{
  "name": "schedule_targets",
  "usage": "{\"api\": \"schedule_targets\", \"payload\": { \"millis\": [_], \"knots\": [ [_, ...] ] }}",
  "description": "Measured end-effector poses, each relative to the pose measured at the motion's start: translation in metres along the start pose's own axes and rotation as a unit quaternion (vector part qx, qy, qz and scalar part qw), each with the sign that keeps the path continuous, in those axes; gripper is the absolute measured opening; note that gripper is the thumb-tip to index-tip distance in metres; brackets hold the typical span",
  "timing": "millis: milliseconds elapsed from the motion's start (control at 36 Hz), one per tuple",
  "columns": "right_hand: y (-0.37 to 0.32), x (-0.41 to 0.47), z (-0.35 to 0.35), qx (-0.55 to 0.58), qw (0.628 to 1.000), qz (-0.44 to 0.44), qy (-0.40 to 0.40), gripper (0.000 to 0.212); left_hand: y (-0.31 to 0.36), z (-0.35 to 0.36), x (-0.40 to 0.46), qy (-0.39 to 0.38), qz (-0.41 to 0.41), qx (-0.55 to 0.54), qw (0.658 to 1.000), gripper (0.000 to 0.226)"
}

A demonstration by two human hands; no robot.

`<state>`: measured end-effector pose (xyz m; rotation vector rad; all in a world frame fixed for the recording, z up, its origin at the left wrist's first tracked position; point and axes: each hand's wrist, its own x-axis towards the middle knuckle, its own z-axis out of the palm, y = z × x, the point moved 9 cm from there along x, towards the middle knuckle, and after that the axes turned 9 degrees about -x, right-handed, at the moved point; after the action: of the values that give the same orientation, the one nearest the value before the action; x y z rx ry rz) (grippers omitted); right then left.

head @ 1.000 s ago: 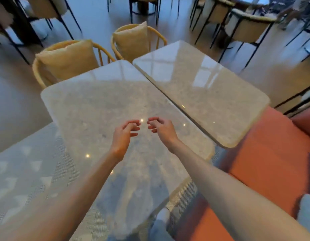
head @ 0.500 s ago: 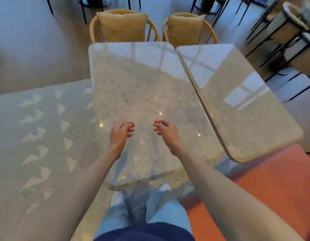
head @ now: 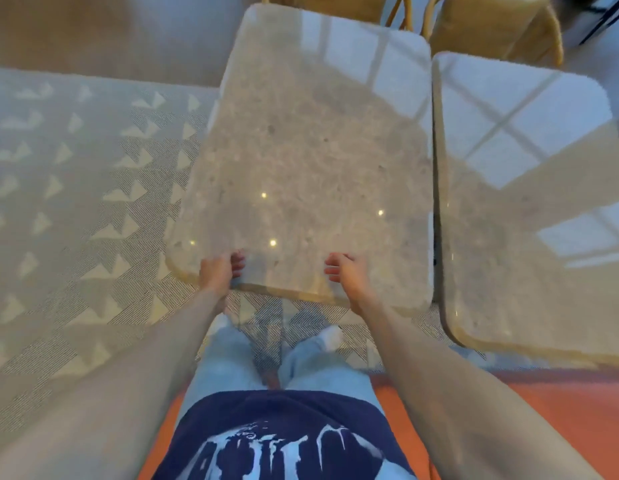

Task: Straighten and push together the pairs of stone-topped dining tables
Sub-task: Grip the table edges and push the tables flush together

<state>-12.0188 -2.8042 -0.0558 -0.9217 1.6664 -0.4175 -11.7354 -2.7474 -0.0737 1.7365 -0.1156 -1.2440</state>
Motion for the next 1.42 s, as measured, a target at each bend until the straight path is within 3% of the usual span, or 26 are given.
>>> {"api": "schedule_targets", "payload": {
  "millis": [167,306,389,444,556,611,833,1194,1417],
  "knots": [
    [0.042,-0.022,-0.001,0.034,0.997,0.059,-0.025,0.025,-0.037,0.001,-0.037,0.019,-0.014,-0.049,0.999,0.018],
    [0.096,-0.043,0.013,0.112,0.976,0.175,-0.068,0.038,-0.085,0.007,-0.043,0.042,-0.123,-0.144,0.981,0.020],
    [0.112,-0.037,0.020,0.253,0.940,0.211,-0.090,0.046,-0.095,0.022,-0.035,0.006,-0.167,-0.248,0.954,0.052],
    [0.114,-0.024,0.012,0.362,0.908,0.204,-0.056,0.057,-0.095,0.031,-0.026,-0.006,-0.173,-0.315,0.933,0.063],
    [0.120,-0.009,-0.001,0.513,0.838,0.186,0.005,0.051,-0.097,0.038,-0.021,0.005,-0.176,-0.393,0.902,0.052],
    [0.126,-0.009,0.000,0.540,0.823,0.176,0.000,0.053,-0.103,0.037,-0.023,-0.001,-0.171,-0.411,0.896,0.050],
    [0.126,-0.012,-0.006,0.533,0.832,0.155,-0.020,0.055,-0.103,0.039,-0.028,-0.031,-0.155,-0.408,0.899,0.037],
    [0.131,-0.018,-0.014,0.524,0.839,0.146,-0.013,0.055,-0.112,0.038,-0.038,-0.019,-0.157,-0.398,0.904,0.053],
    [0.142,-0.028,-0.028,0.515,0.844,0.151,0.001,0.058,-0.127,0.042,-0.052,-0.022,-0.161,-0.402,0.901,0.049]
  ]
}}
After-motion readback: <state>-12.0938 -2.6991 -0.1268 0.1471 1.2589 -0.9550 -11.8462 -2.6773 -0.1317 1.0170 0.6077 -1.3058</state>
